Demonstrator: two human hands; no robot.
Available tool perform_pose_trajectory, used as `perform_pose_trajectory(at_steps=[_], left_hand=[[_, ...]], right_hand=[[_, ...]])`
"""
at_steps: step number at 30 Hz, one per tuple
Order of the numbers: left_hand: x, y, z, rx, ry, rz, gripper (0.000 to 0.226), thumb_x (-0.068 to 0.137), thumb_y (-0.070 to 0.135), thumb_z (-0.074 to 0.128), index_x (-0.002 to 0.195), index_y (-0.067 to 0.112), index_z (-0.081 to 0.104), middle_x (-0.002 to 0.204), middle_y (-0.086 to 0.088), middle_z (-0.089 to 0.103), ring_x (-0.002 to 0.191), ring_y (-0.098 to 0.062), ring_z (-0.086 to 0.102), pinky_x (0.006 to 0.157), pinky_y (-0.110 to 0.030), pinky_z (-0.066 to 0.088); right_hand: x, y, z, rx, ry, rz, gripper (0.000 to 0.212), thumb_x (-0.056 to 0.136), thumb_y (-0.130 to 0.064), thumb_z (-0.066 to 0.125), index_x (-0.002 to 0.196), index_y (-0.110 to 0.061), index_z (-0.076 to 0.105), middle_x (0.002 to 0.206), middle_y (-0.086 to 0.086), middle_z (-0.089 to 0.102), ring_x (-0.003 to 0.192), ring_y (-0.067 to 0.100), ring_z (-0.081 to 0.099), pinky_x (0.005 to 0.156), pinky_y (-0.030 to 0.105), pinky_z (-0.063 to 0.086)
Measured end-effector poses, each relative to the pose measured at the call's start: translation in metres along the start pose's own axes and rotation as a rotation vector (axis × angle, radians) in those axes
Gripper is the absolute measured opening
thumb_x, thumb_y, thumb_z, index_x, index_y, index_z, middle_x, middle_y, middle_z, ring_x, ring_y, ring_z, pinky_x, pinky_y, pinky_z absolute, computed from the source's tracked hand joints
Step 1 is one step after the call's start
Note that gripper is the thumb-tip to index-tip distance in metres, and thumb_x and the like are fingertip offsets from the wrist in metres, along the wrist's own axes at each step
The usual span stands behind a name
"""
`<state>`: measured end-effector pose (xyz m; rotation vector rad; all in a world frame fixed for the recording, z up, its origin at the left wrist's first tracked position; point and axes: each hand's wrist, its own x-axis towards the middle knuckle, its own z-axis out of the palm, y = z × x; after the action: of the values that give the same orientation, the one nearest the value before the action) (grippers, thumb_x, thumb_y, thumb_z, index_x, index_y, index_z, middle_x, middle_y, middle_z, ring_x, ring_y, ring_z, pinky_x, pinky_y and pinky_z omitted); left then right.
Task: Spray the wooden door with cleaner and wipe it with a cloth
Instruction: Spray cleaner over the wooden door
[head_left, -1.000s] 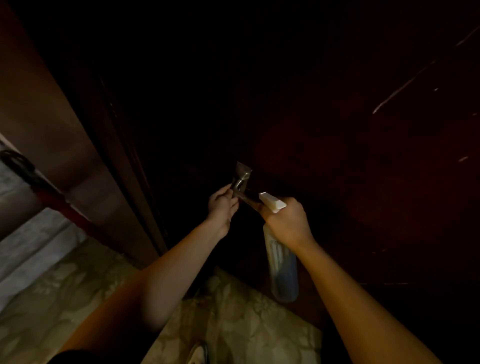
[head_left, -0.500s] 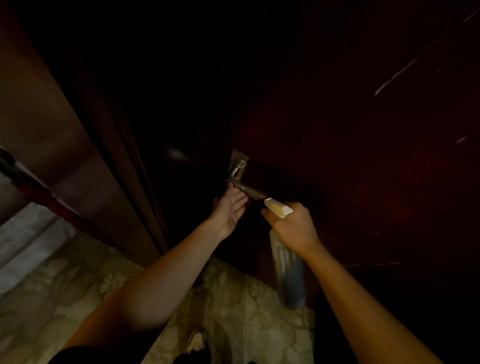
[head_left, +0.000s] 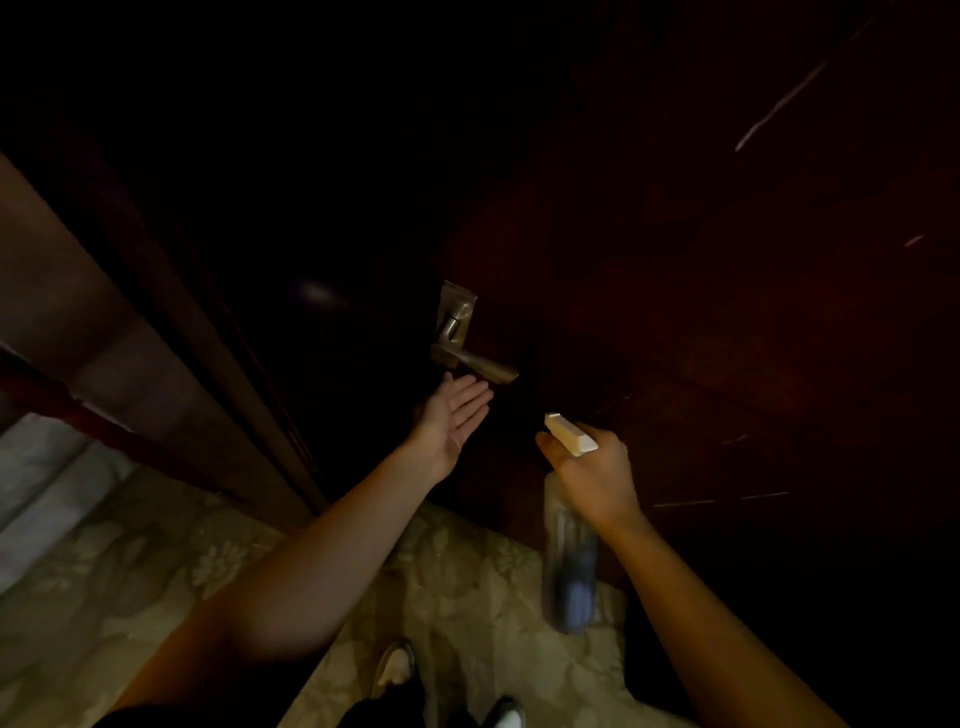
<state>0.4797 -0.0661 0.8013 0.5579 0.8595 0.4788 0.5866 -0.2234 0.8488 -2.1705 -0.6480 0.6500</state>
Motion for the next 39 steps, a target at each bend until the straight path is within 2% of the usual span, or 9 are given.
perform_pose_trajectory(at_steps=[5,10,15,18,21,25,32,35,39], left_hand=[[0.014,-0.027,0.006,0.027,0.075,-0.007,0.048,0.113,0.035,0.034,0.144,0.004,0.054,0.143,-0.015,0.063,0.132,-0.025,0.061,0.115,-0.037,0.046],[0.030,-0.055,0.010,0.063,0.182,0.078,0.040,0.112,0.029,0.042,0.140,0.006,0.058,0.139,-0.013,0.066,0.123,-0.020,0.066,0.107,-0.034,0.051],[0.055,-0.109,0.003,0.276,0.307,0.270,0.031,0.110,0.019,0.046,0.137,0.018,0.060,0.133,-0.002,0.064,0.126,-0.018,0.062,0.105,-0.036,0.052],[0.086,-0.146,-0.004,0.420,0.267,0.383,0.038,0.107,0.025,0.052,0.145,0.027,0.052,0.141,0.005,0.055,0.132,-0.014,0.055,0.114,-0.042,0.047],[0.118,-0.193,-0.014,0.595,0.220,0.515,0.055,0.103,0.036,0.059,0.154,0.035,0.040,0.155,0.000,0.043,0.141,-0.015,0.046,0.115,-0.042,0.046],[0.154,-0.243,-0.046,0.826,0.219,0.809,0.066,0.103,0.043,0.059,0.160,0.043,0.025,0.169,0.007,0.013,0.155,-0.020,0.023,0.119,-0.042,0.038],[0.228,-0.314,-0.114,1.048,0.112,1.053,0.061,0.107,0.043,0.052,0.160,0.046,0.023,0.170,0.018,-0.006,0.155,0.005,-0.009,0.117,-0.021,0.011],[0.274,-0.339,-0.146,1.027,0.138,1.185,0.058,0.104,0.039,0.051,0.158,0.035,0.032,0.171,0.010,-0.004,0.159,-0.009,-0.003,0.126,-0.041,0.017],[0.331,-0.364,-0.161,0.912,0.251,1.384,0.054,0.101,0.027,0.055,0.153,0.028,0.040,0.169,0.000,0.011,0.156,-0.020,0.014,0.124,-0.061,0.023]], right_hand=[[0.002,0.043,-0.001,0.040,0.006,0.125,0.021,0.089,-0.037,0.077,0.080,-0.019,0.069,0.073,0.004,0.073,0.070,0.023,0.073,0.069,0.046,0.059],[0.006,0.088,-0.010,0.137,-0.013,0.140,0.015,0.087,-0.033,0.080,0.083,-0.023,0.069,0.072,0.001,0.072,0.065,0.012,0.071,0.062,0.035,0.056],[0.012,0.161,-0.018,0.183,0.018,0.088,0.014,0.088,-0.030,0.078,0.083,-0.041,0.073,0.082,-0.005,0.077,0.079,0.011,0.074,0.081,0.048,0.061],[0.013,0.202,-0.018,0.194,0.089,0.017,0.016,0.089,-0.029,0.077,0.082,-0.043,0.074,0.083,0.001,0.075,0.077,0.017,0.072,0.075,0.051,0.058],[0.018,0.236,-0.008,0.191,0.102,-0.027,0.004,0.091,-0.026,0.076,0.087,-0.024,0.075,0.079,0.006,0.072,0.072,0.023,0.070,0.066,0.048,0.056],[0.038,0.278,0.026,0.190,0.112,-0.056,0.023,0.091,-0.027,0.075,0.074,-0.013,0.068,0.066,0.012,0.064,0.061,0.033,0.063,0.053,0.039,0.047],[0.065,0.346,0.074,0.158,0.200,-0.203,0.019,0.086,-0.030,0.077,0.074,-0.017,0.070,0.067,0.008,0.064,0.059,0.023,0.063,0.050,0.034,0.045],[0.078,0.371,0.084,0.136,0.177,-0.260,0.020,0.085,-0.027,0.076,0.074,-0.012,0.070,0.064,0.013,0.062,0.054,0.020,0.059,0.048,0.021,0.039],[0.108,0.413,0.116,0.066,0.141,-0.368,0.031,0.083,-0.033,0.076,0.081,-0.002,0.072,0.073,0.023,0.065,0.066,0.035,0.061,0.050,0.022,0.038]])
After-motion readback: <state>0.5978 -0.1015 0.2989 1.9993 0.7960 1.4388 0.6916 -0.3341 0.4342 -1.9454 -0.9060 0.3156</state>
